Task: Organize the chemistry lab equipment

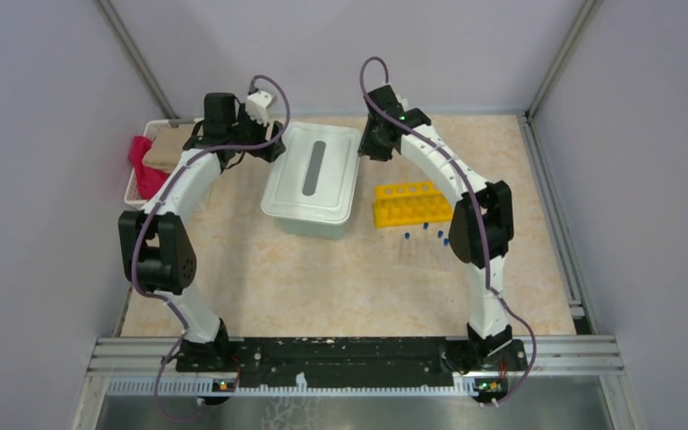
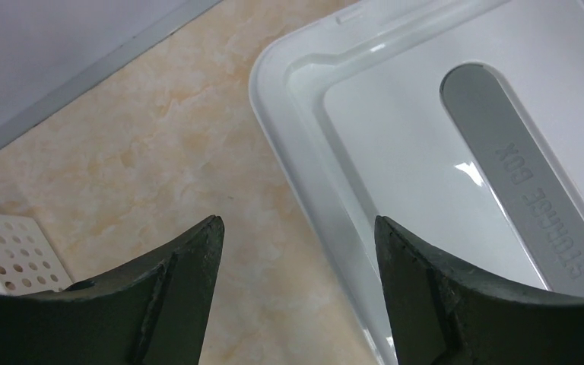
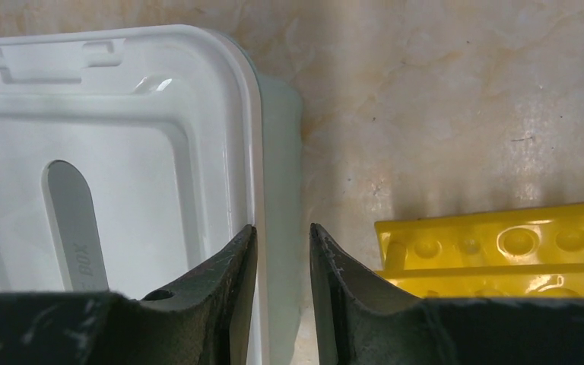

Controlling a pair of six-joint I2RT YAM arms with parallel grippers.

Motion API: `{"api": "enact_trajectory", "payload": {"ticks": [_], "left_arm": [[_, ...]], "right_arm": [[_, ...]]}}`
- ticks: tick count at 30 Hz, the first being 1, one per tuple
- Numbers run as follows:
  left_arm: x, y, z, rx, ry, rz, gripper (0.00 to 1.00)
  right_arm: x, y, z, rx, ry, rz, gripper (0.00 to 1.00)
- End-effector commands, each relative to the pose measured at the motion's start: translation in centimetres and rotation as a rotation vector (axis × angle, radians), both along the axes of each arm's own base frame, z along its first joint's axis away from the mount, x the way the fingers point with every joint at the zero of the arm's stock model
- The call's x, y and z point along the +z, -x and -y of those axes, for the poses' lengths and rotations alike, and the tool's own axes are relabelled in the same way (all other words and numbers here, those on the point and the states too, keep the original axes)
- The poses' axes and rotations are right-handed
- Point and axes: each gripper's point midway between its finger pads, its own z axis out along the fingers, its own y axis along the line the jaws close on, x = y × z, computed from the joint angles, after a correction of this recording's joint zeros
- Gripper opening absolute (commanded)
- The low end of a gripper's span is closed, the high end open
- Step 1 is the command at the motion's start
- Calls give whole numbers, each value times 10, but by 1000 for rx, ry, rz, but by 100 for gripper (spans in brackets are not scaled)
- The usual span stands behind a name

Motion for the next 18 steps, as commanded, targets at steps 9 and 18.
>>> {"api": "enact_trajectory", "payload": {"ticks": [9, 18], "left_arm": [[6, -33, -4, 55, -14, 76, 79], [-40, -28, -7, 45, -55, 7, 78]], "right_arm": [[-13, -18, 3, 19, 21, -11, 31], [-31, -8, 9, 16, 35, -33, 31]]}}
